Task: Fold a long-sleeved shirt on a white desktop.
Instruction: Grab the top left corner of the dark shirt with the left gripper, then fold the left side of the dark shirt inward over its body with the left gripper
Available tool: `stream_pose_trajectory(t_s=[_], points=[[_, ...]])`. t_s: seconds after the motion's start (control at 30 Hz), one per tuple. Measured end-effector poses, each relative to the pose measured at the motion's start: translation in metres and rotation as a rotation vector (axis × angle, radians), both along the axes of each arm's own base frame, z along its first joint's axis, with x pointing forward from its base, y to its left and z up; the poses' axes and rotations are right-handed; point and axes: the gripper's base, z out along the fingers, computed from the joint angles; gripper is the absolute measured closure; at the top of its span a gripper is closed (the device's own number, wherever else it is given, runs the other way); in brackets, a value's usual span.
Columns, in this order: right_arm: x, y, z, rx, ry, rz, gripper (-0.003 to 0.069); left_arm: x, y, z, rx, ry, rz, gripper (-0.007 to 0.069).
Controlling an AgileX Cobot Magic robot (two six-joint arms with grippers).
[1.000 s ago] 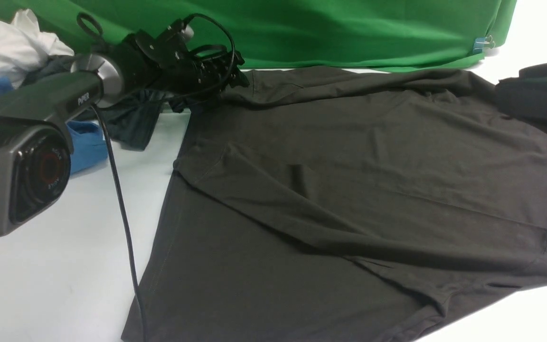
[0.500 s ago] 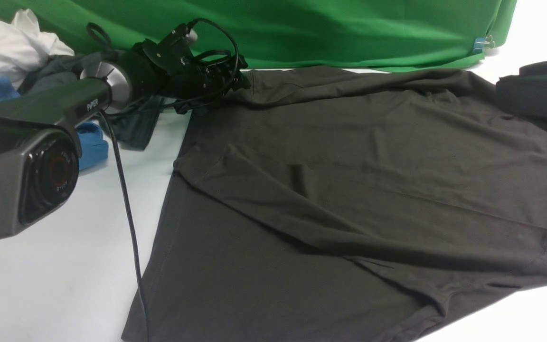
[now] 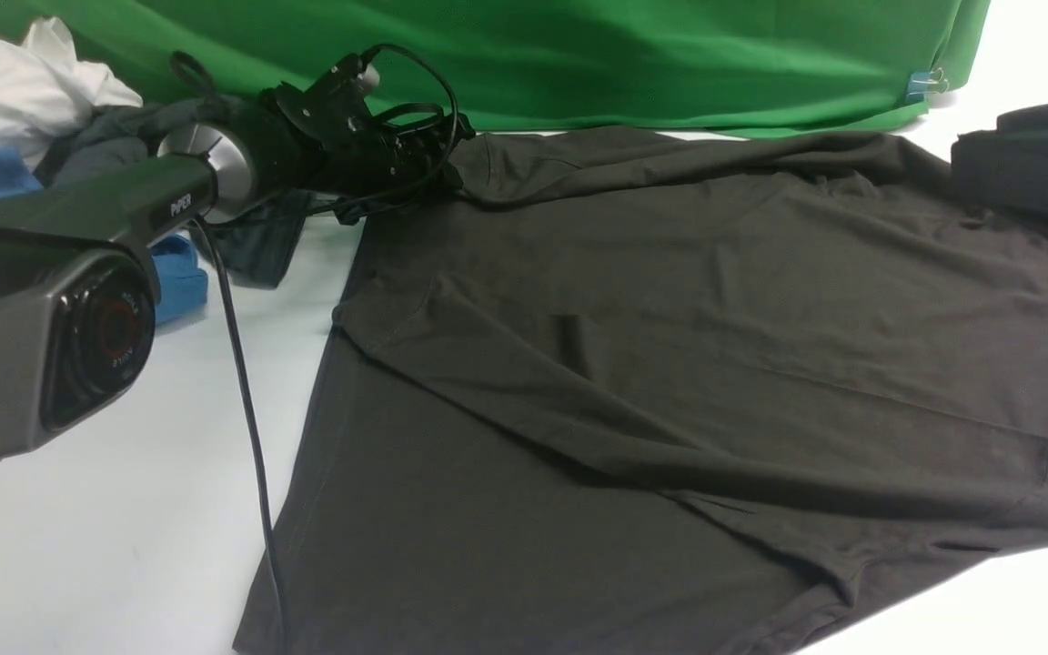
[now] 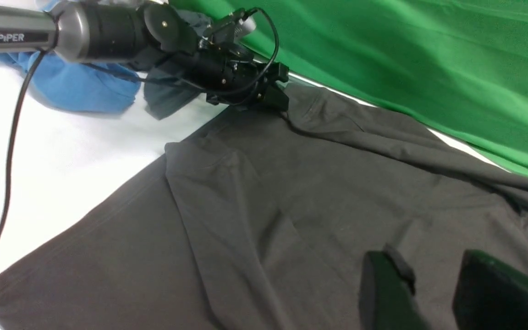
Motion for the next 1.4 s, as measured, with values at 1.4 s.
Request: stream_pose_trajectory(t_s=[1.4], points=[[0.000, 0.000, 0.001, 0.024, 0.005, -0.014, 0.0408, -0.121, 0.022, 0.077, 0.241, 0.136, -0.142, 0.0580]])
